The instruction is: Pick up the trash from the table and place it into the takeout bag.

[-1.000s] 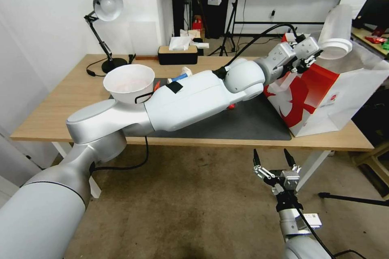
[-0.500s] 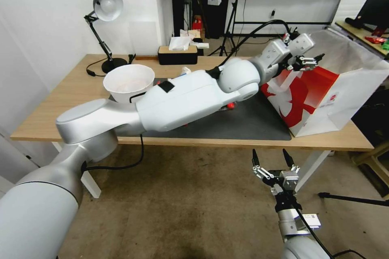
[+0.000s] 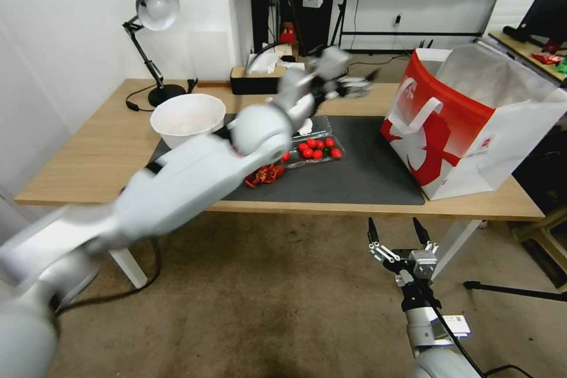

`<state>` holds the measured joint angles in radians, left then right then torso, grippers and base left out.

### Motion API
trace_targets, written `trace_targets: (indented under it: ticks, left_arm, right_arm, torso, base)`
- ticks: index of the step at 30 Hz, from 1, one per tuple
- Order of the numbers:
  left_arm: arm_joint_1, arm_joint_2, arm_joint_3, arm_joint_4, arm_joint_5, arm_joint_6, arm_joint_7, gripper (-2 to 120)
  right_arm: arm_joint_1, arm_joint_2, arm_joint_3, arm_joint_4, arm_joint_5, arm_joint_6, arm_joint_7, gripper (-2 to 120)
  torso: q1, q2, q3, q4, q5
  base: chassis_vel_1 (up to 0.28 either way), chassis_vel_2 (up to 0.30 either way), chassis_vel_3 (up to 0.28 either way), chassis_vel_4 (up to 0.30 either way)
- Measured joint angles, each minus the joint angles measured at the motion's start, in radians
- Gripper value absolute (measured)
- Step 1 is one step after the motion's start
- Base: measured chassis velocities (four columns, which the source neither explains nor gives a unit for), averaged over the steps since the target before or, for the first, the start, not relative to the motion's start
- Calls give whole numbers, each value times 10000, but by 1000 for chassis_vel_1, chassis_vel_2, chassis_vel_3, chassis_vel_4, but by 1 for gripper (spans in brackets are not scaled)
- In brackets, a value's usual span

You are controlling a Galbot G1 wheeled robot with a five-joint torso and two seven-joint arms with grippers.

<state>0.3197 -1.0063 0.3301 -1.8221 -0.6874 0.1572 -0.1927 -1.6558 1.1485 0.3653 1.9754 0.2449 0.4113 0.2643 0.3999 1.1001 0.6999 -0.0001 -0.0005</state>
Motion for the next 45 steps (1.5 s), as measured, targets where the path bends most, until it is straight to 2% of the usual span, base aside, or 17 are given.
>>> trace_targets:
  ticks: [1,4,5,8,9,11,12,14,15,17,18,22,23,26,30,38,45]
  left_arm:
    - [0,0,0,0,0,0,0,100]
    - [2367,478,-1736,-829,738,-110,144,100]
    - [2367,478,-1736,-829,738,-110,144,100]
    - [4590,415,-3396,-1486,1744,-246,208,100]
    - [4590,415,-3396,-1486,1744,-246,208,100]
    - [6087,159,-4484,-1927,2790,-197,76,100]
    - [6087,159,-4484,-1927,2790,-197,76,100]
    - [7788,-288,-5594,-2344,3621,-24,-71,100]
    - [7788,-288,-5594,-2344,3621,-24,-71,100]
    - [9021,-703,-6492,-2709,4103,-42,-80,100]
    - [9021,-703,-6492,-2709,4103,-42,-80,100]
    - [10854,-1211,-7679,-2839,4557,-733,12,100]
    - [10854,-1211,-7679,-2839,4557,-733,12,100]
    - [12148,-1470,-8432,-2821,4645,-1327,44,100]
    - [13010,-1864,-8874,-2544,4878,-1918,69,100]
    - [13204,-2492,-8851,-2207,5103,-2244,91,100]
    - [13188,-2623,-8731,-2147,5145,-2251,166,100]
  right_arm:
    - [0,0,0,0,0,0,0,100]
    - [-3,-28,-10,72,-23,-45,-5,100]
    - [-3,-28,-10,72,-23,-45,-5,100]
    - [29,-45,-34,178,-44,-157,-6,100]
    - [29,-45,-34,178,-44,-157,-6,100]
    - [53,-43,-47,214,-54,-197,-6,100]
    - [53,-43,-47,214,-54,-197,-6,100]
    - [52,-36,-48,237,-67,-206,-6,100]
    - [52,-36,-48,237,-67,-206,-6,100]
    - [12,-37,-46,275,-175,-206,-5,100]
    - [12,-37,-46,275,-175,-206,-5,100]
    - [-71,-87,-16,370,-243,-183,-8,100]
    - [-71,-87,-16,370,-243,-183,-8,100]
    - [-110,-147,4,422,-240,-160,-6,100]
    - [-120,-183,11,458,-218,-146,-4,100]
    - [-146,-188,6,419,-199,-82,-1,100]
    - [-183,-245,39,407,-160,-22,10,100]
  torso:
    - [0,0,0,0,0]
    - [1,0,0,3,-1]
    - [1,0,0,3,-1]
    - [0,0,0,1,1]
    - [0,0,0,1,1]
    - [0,1,0,0,8]
    - [0,1,0,0,8]
    - [0,0,0,4,3]
    - [0,0,0,4,3]
    - [-1,0,-1,2,4]
    - [-1,0,-1,2,4]
    - [0,-1,-1,-2,3]
    - [0,-1,-1,-2,3]
    - [-2,0,-1,7,5]
    - [-1,-1,0,2,5]
    - [1,-1,1,0,4]
    - [1,-1,1,0,5]
  base:
    - [0,0,0,0]
    - [0,0,0,0]
    - [0,0,0,0]
    - [0,0,0,0]
    - [0,0,0,0]
    - [0,0,0,0]
    - [0,0,0,0]
    - [0,0,0,0]
    - [0,0,0,0]
    - [0,0,0,0]
    - [0,0,0,0]
    - [0,0,0,0]
    - [0,0,0,0]
    - [0,0,0,0]
    - [0,0,0,0]
    - [0,0,0,0]
    - [0,0,0,0]
